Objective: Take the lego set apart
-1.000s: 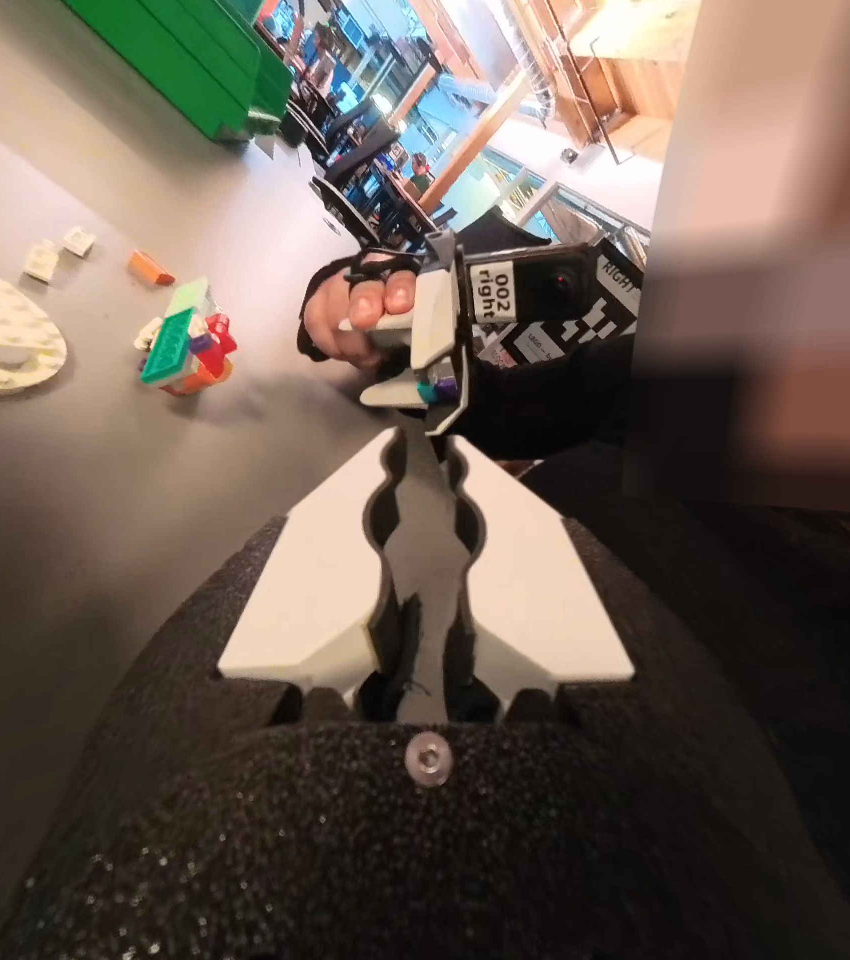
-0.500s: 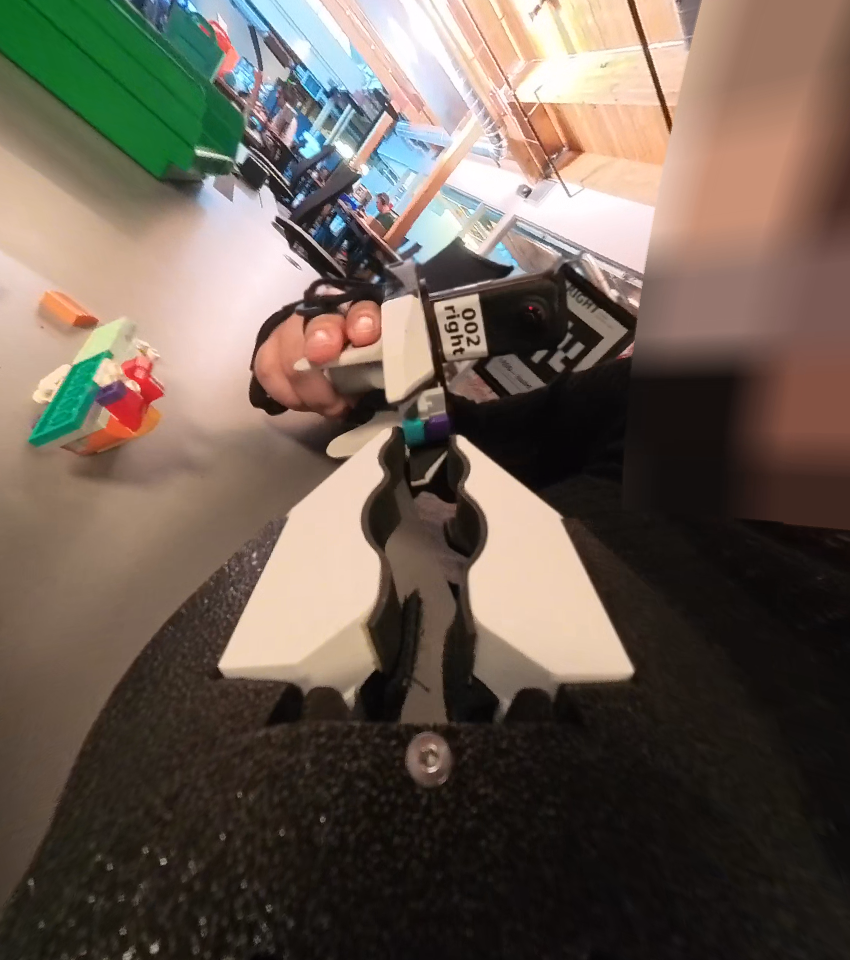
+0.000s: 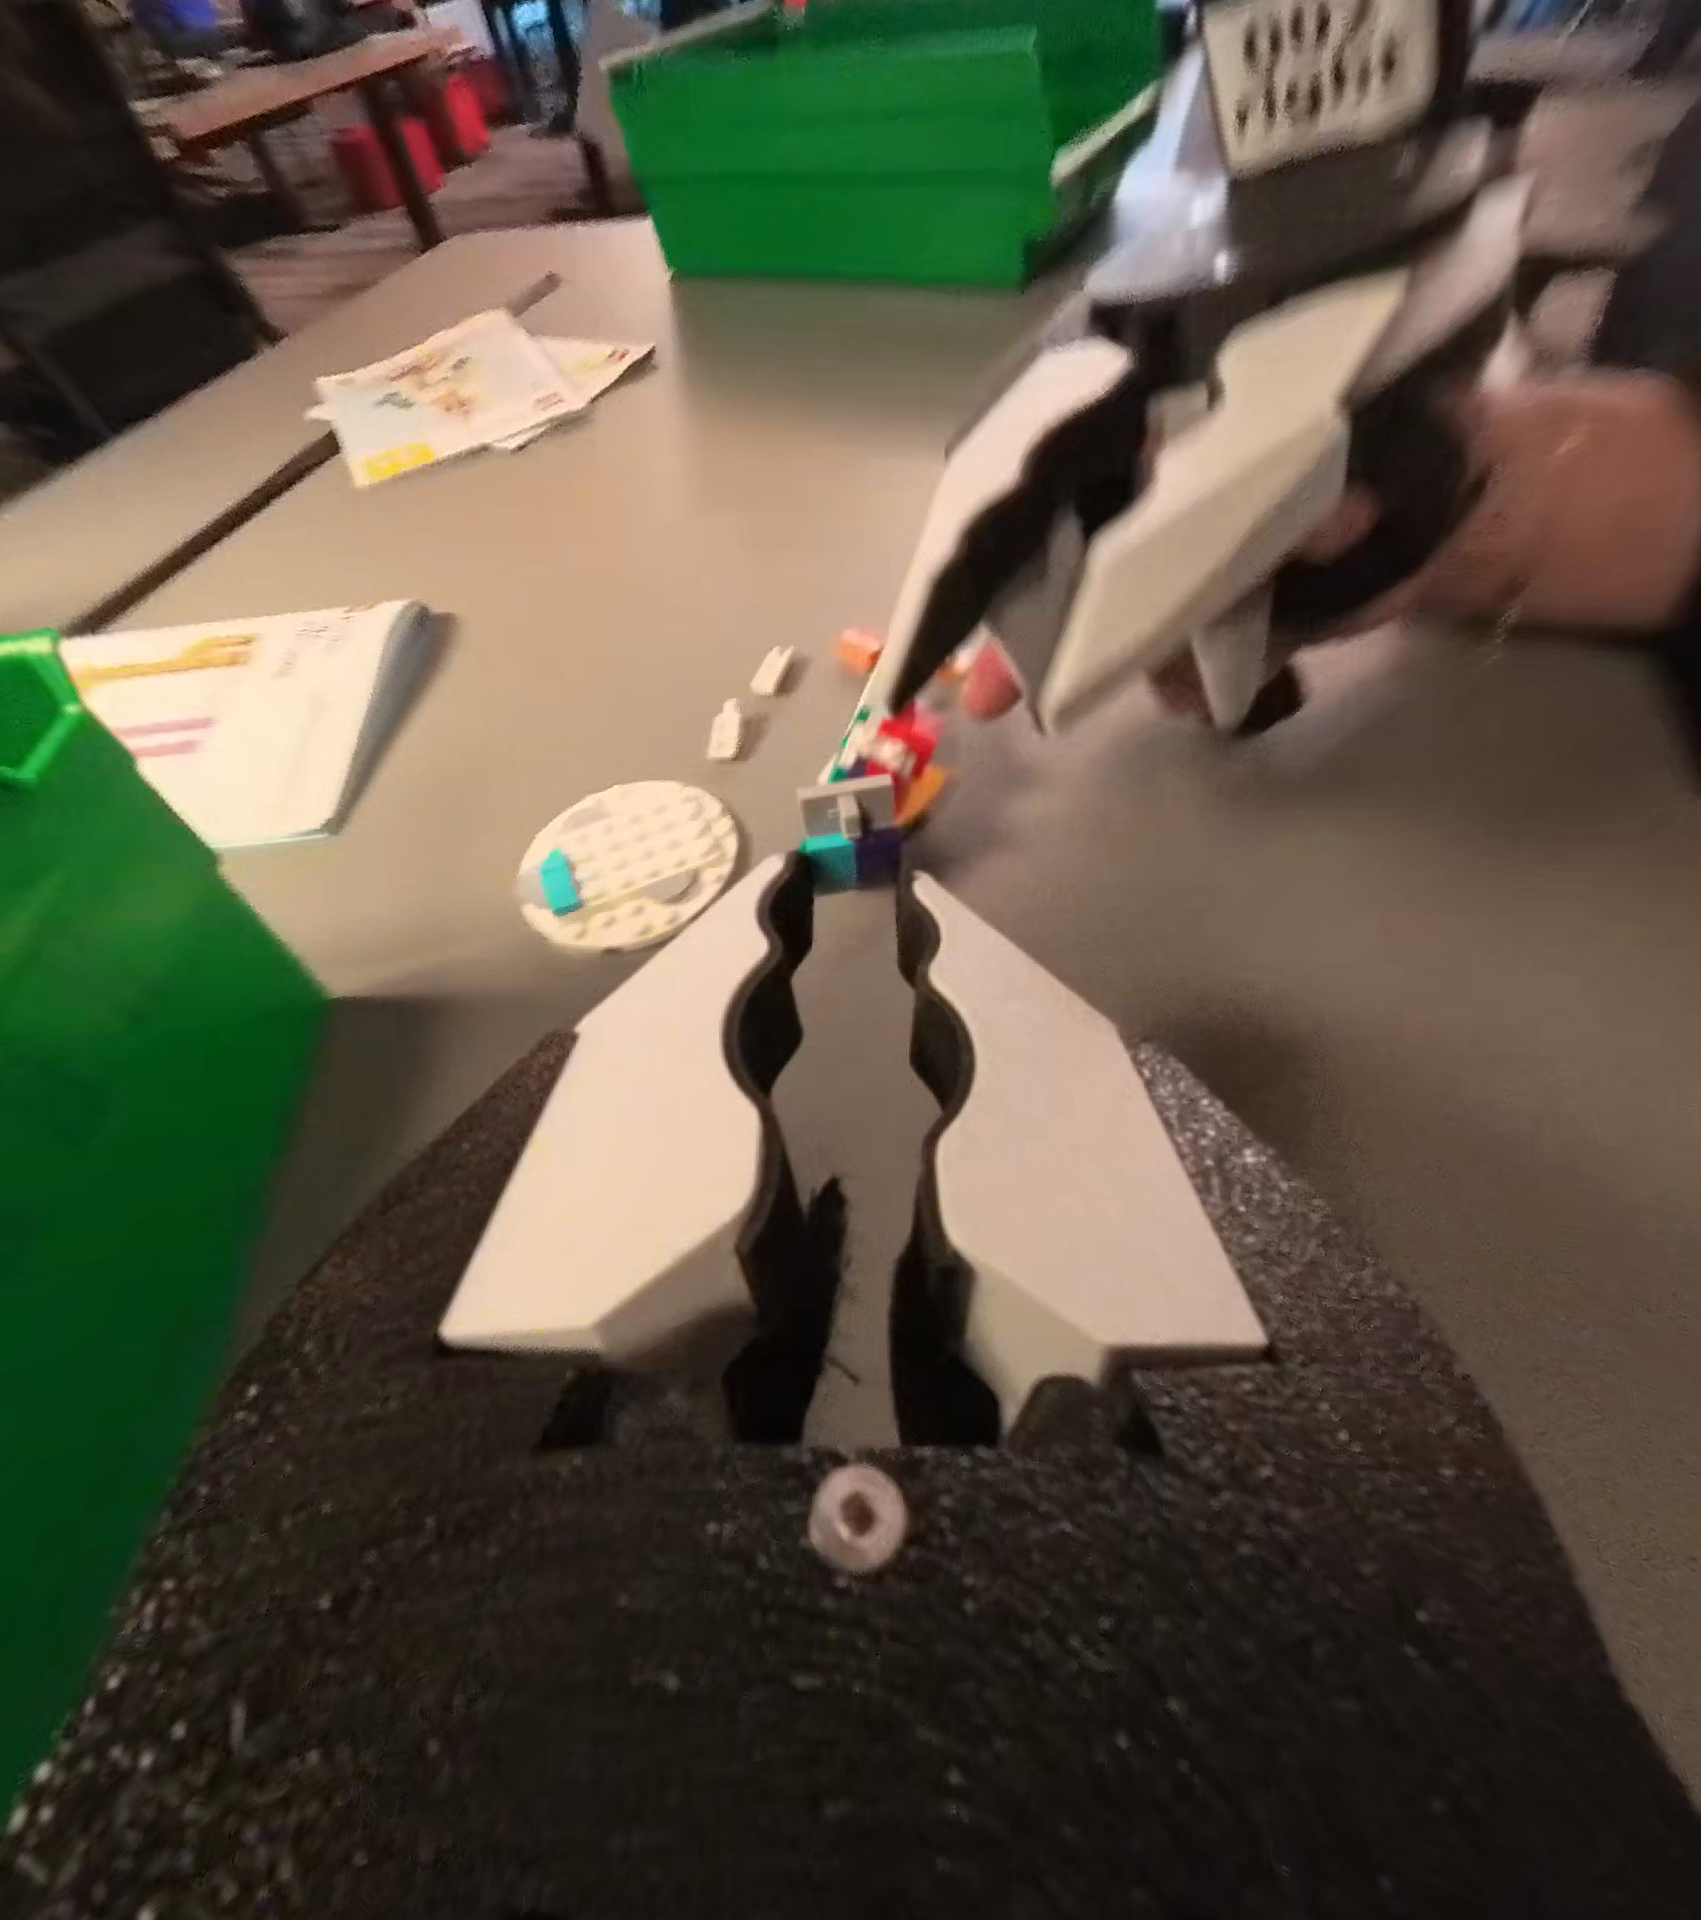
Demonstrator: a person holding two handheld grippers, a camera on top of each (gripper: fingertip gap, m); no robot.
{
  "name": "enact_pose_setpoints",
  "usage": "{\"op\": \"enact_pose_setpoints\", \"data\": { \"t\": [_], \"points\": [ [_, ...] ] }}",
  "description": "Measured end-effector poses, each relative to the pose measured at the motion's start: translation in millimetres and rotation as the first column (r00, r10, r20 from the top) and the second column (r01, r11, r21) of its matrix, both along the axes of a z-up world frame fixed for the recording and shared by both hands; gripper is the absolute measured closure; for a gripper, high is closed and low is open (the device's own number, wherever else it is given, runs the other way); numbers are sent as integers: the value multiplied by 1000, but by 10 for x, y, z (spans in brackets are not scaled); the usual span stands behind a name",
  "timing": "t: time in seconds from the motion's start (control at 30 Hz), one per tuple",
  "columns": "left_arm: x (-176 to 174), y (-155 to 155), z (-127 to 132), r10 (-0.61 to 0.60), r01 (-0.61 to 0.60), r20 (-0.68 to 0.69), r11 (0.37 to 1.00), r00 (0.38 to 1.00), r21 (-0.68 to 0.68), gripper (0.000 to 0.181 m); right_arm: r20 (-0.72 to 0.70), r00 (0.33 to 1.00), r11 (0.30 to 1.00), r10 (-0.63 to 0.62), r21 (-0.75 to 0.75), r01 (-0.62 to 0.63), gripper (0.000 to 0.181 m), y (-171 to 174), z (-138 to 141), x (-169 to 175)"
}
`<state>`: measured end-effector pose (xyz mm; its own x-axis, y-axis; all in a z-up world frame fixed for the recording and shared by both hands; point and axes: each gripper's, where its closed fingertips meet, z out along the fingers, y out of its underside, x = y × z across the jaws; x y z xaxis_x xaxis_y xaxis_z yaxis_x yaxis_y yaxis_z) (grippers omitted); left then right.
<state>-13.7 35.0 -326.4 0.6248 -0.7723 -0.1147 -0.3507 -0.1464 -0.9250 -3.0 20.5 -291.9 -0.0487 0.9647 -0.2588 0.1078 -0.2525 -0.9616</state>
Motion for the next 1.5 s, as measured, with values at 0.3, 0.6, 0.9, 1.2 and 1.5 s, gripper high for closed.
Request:
{"op": "enact_pose_setpoints", "data": {
  "t": [0.3, 0.6, 0.9, 1.2, 1.5],
  "points": [
    [-21, 43, -88, 71, -32, -232, 986, 970, 164, 166, 163, 980, 992, -111, -34, 118, 160, 84, -250, -182],
    [-8, 79, -49, 143, -39, -318, 949, 937, 311, 153, 156, 977, 979, -145, -124, 165, 176, 139, -246, -203],
    [-1, 70, -37, 83, -8, -285, 967, 955, 256, 165, 184, 965, 979, -186, 121, 165, 178, 120, -250, -200],
    [31, -299, -153, -259, 254, -135, 966, 956, -53, 165, 257, 966, 965, 12, 251, -78, 179, -197, -360, -185],
    [-77, -164, -83, -124, 151, -206, 981, 971, 119, 159, 200, 978, 974, -53, 226, 6, 178, -79, -277, -188]
  ]
}}
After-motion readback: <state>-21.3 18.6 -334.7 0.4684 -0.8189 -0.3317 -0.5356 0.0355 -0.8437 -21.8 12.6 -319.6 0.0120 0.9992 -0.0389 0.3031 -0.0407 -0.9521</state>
